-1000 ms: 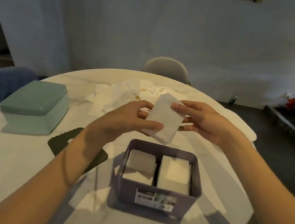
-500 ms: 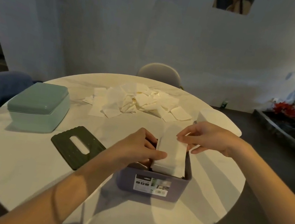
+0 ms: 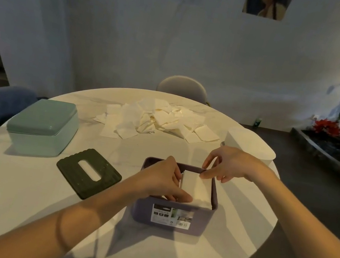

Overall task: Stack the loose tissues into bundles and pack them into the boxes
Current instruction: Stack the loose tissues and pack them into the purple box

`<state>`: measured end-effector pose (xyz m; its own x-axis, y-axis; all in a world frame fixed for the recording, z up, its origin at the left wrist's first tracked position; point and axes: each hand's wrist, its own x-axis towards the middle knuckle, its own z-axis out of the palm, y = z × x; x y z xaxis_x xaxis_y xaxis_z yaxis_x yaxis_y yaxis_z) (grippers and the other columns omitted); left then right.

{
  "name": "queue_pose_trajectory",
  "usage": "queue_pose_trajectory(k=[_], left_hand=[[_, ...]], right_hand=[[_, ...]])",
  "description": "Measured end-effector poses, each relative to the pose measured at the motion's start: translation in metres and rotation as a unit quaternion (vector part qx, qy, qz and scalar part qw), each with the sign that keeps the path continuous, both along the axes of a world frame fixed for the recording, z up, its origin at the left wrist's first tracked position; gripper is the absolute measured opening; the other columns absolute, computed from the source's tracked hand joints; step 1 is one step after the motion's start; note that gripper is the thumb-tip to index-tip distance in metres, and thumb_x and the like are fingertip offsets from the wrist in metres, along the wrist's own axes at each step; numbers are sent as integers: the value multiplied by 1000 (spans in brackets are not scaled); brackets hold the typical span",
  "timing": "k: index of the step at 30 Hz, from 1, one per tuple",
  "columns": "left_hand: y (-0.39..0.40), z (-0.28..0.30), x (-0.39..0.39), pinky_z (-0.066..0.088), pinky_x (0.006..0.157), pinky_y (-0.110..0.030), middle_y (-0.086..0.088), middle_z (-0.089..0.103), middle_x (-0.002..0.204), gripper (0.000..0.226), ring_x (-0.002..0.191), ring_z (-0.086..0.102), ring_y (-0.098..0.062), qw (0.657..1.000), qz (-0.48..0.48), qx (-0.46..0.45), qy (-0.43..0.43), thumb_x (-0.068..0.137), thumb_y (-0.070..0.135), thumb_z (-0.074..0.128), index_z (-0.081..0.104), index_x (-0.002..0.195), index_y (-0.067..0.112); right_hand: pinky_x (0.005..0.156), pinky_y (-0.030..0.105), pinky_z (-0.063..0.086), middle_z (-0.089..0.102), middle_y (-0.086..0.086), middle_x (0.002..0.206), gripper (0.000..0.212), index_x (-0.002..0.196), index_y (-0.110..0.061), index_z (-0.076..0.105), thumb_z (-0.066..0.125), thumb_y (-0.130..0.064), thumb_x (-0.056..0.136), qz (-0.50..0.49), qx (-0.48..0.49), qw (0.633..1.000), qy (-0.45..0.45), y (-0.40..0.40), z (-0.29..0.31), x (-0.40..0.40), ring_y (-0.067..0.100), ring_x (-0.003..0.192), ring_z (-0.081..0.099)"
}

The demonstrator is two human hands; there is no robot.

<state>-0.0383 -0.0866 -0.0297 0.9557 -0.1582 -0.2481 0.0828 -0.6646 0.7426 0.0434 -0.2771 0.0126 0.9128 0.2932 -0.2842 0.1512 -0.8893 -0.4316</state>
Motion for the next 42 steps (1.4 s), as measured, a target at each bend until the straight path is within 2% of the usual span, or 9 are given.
queue_pose_trajectory(k=[4, 8, 12, 16, 19, 24, 28, 33, 42], left_hand=[[0, 6, 2, 53, 69, -20, 12, 57, 100, 73, 83, 60, -8, 993, -28, 117, -18, 71, 57, 87, 45, 119, 23], [-7, 4, 5, 42, 65, -17, 12, 51, 96, 78, 84, 51, -6, 983, -79, 162, -42, 80, 50, 83, 39, 134, 15], [-1, 10, 12, 45, 68, -22, 8, 59, 100, 74, 85, 56, -8, 979, -91, 178, -36, 75, 61, 83, 46, 124, 18], [24, 25, 32, 51, 70, -25, 6, 71, 85, 49, 71, 65, -7, 991, -51, 106, -68, 78, 61, 79, 59, 99, 21], [40, 31, 59, 54, 66, -18, 9, 73, 82, 41, 66, 67, -5, 992, -3, 55, -115, 83, 60, 75, 61, 98, 23], [59, -7, 121, 52, 60, -17, 7, 73, 82, 34, 63, 68, -5, 986, 89, -26, -139, 90, 48, 74, 64, 102, 18], [61, -51, 165, 51, 55, -16, -5, 74, 85, 25, 68, 70, -16, 946, 209, -162, -189, 96, 35, 72, 66, 101, 11], [50, -92, 188, 53, 59, -37, -7, 69, 79, 23, 63, 61, -23, 872, 296, -326, -213, 98, 36, 68, 66, 99, 13], [57, -97, 210, 45, 47, -29, -6, 68, 73, 26, 57, 57, -20, 860, 308, -359, -194, 101, 33, 65, 67, 96, 8]], right_hand=[[79, 21, 58, 63, -5, 108, 48, 117, -27, 66, 86, -44, 77, 29, -23, 999, 12, -1, 5, -2, 17, 93, 65], [78, 19, 50, 58, -8, 109, 59, 120, -26, 57, 86, -49, 74, 75, -117, 990, 1, 5, -2, -2, 15, 98, 57], [76, 18, 54, 63, -2, 117, 64, 128, -24, 59, 84, -51, 75, 76, -83, 993, 35, 4, 3, 6, 13, 92, 62], [83, 24, 58, 67, -2, 114, 48, 119, -23, 65, 77, -51, 82, 30, 48, 998, -1, 0, 10, 35, 13, 93, 67], [79, 21, 53, 67, 1, 120, 44, 119, -20, 66, 75, -47, 87, 5, 31, 996, -79, 12, -11, 86, 13, 94, 65], [95, 30, 51, 62, 5, 133, 52, 131, -16, 59, 80, -32, 86, 11, 23, 990, -136, 40, -60, 157, 19, 108, 59], [108, 35, 43, 50, 6, 148, 68, 143, -18, 49, 82, -29, 84, 38, 46, 984, -168, 73, -85, 200, 26, 128, 52], [113, 36, 38, 44, 5, 154, 66, 147, -17, 47, 74, -32, 88, 53, 43, 983, -171, 95, -118, 239, 25, 137, 45], [88, 41, 52, 68, 6, 125, 28, 126, -17, 64, 58, -20, 99, 6, 4, 942, -335, 108, -144, 254, 29, 108, 59]])
